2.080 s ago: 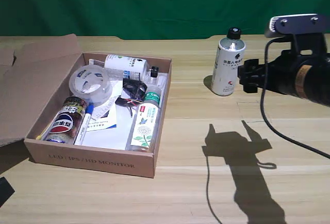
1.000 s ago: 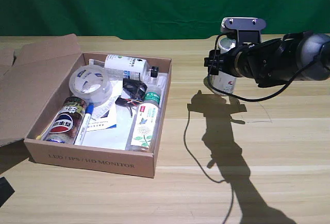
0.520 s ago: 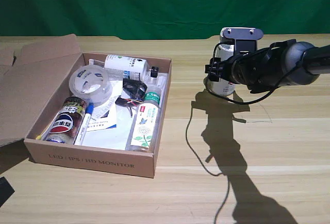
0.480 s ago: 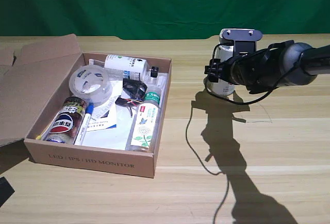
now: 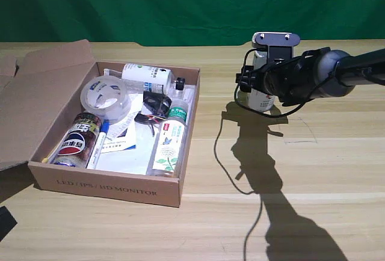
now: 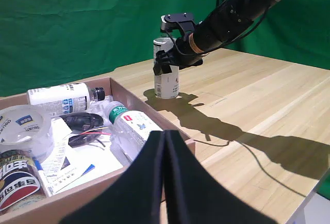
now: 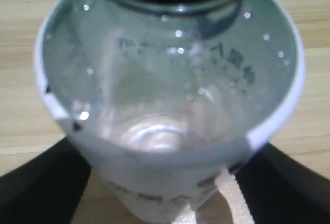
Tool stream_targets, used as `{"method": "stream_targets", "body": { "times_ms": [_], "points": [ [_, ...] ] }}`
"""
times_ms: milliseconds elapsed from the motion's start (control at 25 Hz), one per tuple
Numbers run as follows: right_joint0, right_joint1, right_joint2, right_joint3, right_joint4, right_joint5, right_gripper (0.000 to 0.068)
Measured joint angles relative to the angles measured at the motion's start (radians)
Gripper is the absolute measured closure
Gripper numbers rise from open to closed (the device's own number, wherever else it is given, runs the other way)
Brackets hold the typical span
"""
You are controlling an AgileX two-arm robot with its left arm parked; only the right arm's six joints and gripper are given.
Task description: Place the white bottle into the box.
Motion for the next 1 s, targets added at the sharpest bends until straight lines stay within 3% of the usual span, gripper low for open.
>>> {"method": "stream_targets", "body": {
  "times_ms": [440,720,1000],
  "points": [
    [0.000,0.078,-0.062,0.001,0.037,0.000,0.0020],
    [0.000,0.092,-0.068,0.001,0.046,0.000,0.0146],
    [0.000,0.048,-0.058,0.006,0.025,-0.055,0.0146]
  ]
}}
